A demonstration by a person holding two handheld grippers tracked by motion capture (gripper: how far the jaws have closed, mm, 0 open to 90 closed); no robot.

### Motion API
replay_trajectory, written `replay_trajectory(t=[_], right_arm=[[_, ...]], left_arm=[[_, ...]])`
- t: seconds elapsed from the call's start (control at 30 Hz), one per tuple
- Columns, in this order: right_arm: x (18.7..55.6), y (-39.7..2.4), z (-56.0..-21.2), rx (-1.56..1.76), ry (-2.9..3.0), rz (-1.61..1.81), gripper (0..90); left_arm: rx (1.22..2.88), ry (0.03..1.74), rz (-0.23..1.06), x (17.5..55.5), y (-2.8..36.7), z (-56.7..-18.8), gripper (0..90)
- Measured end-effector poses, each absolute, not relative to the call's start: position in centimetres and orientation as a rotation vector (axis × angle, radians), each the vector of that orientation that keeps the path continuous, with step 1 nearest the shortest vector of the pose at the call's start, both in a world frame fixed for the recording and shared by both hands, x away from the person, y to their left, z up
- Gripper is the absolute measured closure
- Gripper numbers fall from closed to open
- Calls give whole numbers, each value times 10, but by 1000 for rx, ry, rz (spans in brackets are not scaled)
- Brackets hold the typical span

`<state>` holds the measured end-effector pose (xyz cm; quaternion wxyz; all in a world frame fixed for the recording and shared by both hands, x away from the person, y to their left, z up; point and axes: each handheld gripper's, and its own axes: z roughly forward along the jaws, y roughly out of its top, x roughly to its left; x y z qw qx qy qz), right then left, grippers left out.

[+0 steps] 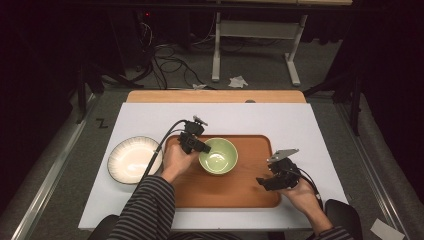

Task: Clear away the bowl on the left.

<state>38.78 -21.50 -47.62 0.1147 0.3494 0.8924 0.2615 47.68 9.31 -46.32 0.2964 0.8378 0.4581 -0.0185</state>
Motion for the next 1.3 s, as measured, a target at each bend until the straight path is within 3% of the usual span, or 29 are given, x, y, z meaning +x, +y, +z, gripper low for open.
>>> replay_trajectory(t=[0.5,0.87,1.0,1.17,1.3], right_arm=[[388,-215,-477,1015,2625,756,333],[388,-214,-478,1016,2630,756,332],[388,-213,-478,1015,2632,756,332],[388,-213,-478,1009,2638,748,331],[388,-213,-478,1007,2640,746,331]], left_arm=[[2183,1278,-88,486,88,-477,832],[2210,1265,-44,484,86,-480,830],[2215,1254,-39,483,85,-480,744],[2222,1224,30,479,86,-475,551],[2211,1225,61,478,90,-469,489]])
